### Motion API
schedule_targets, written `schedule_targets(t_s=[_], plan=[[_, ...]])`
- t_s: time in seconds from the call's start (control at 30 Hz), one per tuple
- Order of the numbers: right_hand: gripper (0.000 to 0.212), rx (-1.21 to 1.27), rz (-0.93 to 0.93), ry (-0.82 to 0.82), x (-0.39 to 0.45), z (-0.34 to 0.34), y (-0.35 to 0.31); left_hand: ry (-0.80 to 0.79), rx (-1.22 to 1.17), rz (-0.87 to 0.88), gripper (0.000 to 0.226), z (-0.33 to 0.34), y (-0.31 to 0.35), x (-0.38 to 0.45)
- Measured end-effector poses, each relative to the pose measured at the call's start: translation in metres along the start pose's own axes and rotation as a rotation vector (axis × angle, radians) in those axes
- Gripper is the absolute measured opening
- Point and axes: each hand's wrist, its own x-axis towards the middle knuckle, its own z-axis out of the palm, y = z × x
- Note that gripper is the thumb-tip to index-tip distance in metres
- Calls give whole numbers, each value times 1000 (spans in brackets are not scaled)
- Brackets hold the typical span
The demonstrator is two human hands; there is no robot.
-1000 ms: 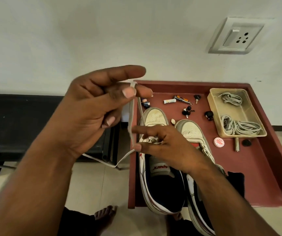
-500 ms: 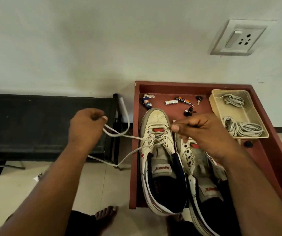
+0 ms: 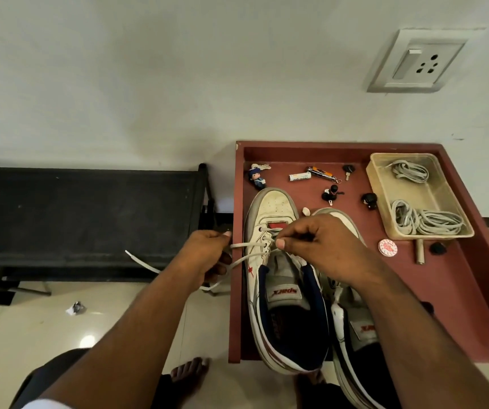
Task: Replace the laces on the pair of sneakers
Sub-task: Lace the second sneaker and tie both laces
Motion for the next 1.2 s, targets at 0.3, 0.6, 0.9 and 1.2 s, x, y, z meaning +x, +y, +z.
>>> schedule_targets(t_s=[0.3,0.6,0.9,1.2], plan=[[11,-28,-22,0,2,4,0,62,-87,10,20,7,-9,10],[39,12,-40,204,3,2,-3,-120,-476,512,38,-3,41,-32],[11,235,-185,-70,-4,-13,-13,-624,-178,544,35,-23,58,-57],[25,161,-20,-24,-12,-41,-2,271,492,489,44,-51,35,-15]])
